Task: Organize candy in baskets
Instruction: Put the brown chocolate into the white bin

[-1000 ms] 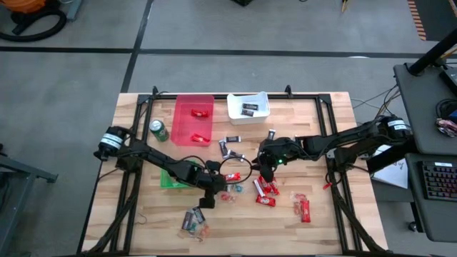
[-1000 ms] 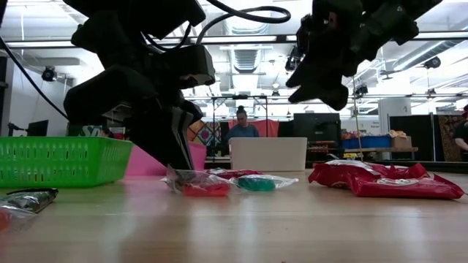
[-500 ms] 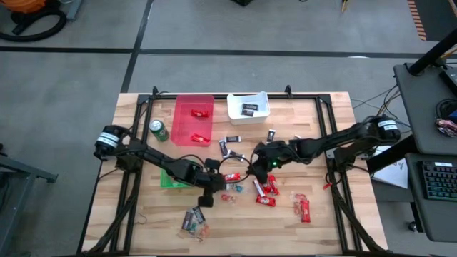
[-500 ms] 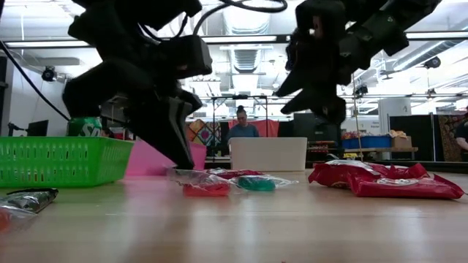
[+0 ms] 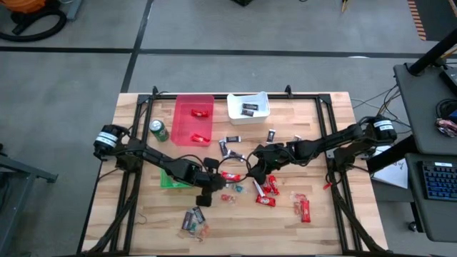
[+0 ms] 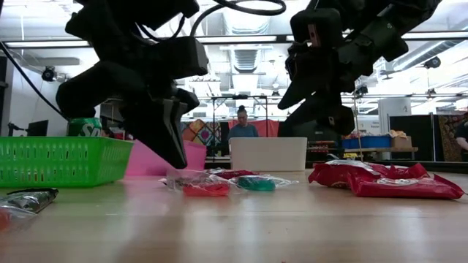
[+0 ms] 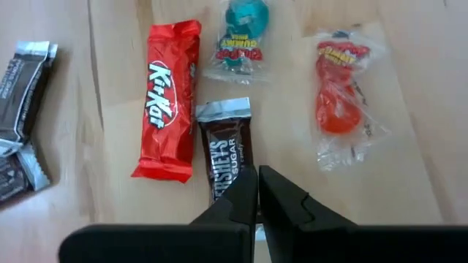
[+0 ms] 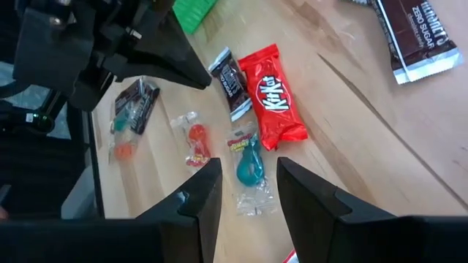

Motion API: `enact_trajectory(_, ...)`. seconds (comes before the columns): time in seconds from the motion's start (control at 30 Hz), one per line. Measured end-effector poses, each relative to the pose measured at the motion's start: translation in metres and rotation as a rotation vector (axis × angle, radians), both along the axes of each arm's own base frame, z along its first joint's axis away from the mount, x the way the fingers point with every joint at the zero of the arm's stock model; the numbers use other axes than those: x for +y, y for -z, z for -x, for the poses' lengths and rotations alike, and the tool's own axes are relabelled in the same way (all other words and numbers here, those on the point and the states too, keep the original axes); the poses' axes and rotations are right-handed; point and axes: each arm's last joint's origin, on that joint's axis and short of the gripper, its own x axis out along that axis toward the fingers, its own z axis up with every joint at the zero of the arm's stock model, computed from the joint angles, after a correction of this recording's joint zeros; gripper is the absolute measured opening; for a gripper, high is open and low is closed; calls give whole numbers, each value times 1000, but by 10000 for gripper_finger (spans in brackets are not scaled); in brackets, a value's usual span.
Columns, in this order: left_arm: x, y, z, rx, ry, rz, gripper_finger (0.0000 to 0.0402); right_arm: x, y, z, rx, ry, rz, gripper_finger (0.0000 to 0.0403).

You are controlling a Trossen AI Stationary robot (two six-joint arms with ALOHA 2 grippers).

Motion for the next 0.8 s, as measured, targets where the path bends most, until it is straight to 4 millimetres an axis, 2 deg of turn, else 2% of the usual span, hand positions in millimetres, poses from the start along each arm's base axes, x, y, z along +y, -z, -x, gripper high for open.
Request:
enact_trajectory(0.23,0,1,0,0,-37,18,15,0,0,0,-10,-32,42,124)
enact_trajectory(0.37,0,1,0,7,-41,16,55,0,0,0,-12,-38,49,123)
enact_trajectory(0.6,2,8,1,15,-68,-30,151,0,0,0,-19,-60,80,123)
enact_trajectory(0.7,2,13,0,31,-65,-36,170,0,0,0,-19,-62,82,123)
enact_trajectory(0.8,2,18,-1,42,-64,-39,172,0,0,0,-20,-64,85,123)
